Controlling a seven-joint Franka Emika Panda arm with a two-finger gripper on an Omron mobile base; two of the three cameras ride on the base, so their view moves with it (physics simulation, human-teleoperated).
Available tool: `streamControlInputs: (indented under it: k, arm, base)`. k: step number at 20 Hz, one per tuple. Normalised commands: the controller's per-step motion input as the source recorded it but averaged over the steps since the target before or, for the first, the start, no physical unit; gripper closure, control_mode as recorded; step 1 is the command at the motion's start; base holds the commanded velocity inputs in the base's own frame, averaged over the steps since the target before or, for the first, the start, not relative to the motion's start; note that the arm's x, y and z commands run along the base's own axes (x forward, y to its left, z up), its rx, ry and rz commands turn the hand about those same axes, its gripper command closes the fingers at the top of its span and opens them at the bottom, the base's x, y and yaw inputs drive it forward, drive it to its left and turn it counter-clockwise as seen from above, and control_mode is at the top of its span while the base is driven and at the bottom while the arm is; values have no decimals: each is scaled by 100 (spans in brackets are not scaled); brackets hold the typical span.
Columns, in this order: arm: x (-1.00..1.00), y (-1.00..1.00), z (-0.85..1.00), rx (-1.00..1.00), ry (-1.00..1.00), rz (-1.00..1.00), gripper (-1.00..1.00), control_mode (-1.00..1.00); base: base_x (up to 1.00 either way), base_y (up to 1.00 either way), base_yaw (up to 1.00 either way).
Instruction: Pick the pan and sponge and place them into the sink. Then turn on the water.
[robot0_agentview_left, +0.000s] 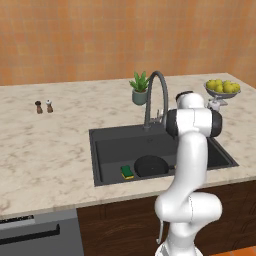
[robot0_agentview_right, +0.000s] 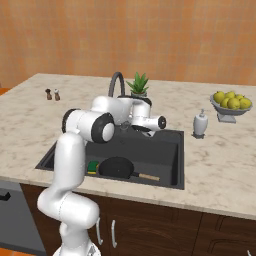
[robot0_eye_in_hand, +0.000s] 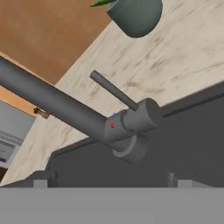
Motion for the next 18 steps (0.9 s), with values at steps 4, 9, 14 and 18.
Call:
streamControlInputs:
  k: [4,9,14,18]
  arm:
    - [37,0,-3,0,0,0,-100,-100]
    - [24,0,-21,0,-2,0,-100,-100]
    - [29,1,-16,0,-3,0,-100,-100]
    - [47,7,0,0,0,0,-100,-100]
  base:
    - [0,0,0]
    - [0,0,0]
    - [0,0,0]
    - [0,0,0]
